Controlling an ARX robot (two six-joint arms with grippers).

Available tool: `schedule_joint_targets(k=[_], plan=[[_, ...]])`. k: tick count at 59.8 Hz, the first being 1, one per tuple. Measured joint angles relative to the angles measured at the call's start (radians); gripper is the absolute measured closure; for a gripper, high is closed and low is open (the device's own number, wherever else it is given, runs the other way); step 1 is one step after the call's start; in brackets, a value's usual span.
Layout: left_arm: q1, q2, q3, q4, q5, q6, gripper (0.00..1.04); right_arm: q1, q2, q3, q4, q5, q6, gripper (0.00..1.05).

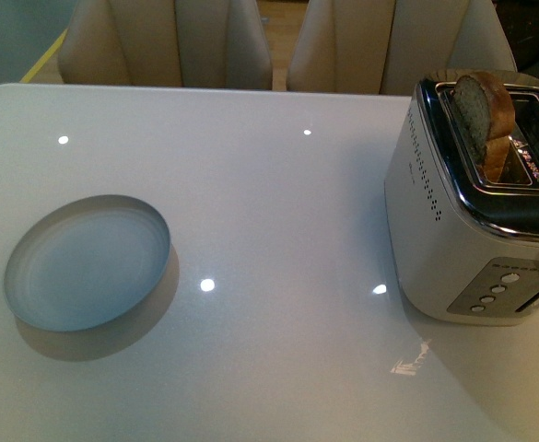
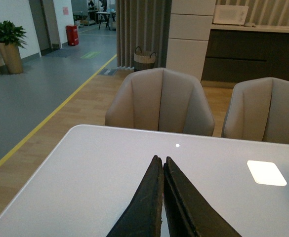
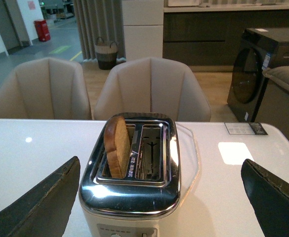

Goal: Left arm holds plate, right arm toasts bread

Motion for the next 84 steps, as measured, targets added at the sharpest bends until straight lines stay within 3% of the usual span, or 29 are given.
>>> schedule_joint_targets(k=[32,39,65,84], plan=[[0.000,-0.194,0.000,-0.193,0.000,0.000,1.02,0.000,0.000,0.000,0.000,0.000,0.000,0.09],[0.000,-0.338,0.000,-0.357,0.000,0.000,1.02,0.000,0.000,0.000,0.000,0.000,0.000,0.09],[0.000,-0.363,0.000,-0.367,0.000,0.000,1.02,0.000,0.000,0.000,0.000,0.000,0.000,0.09],[0.000,-0.363,0.000,-0.367,0.000,0.000,0.42,0.000,0.000,0.000,0.000,0.000,0.000,0.09]])
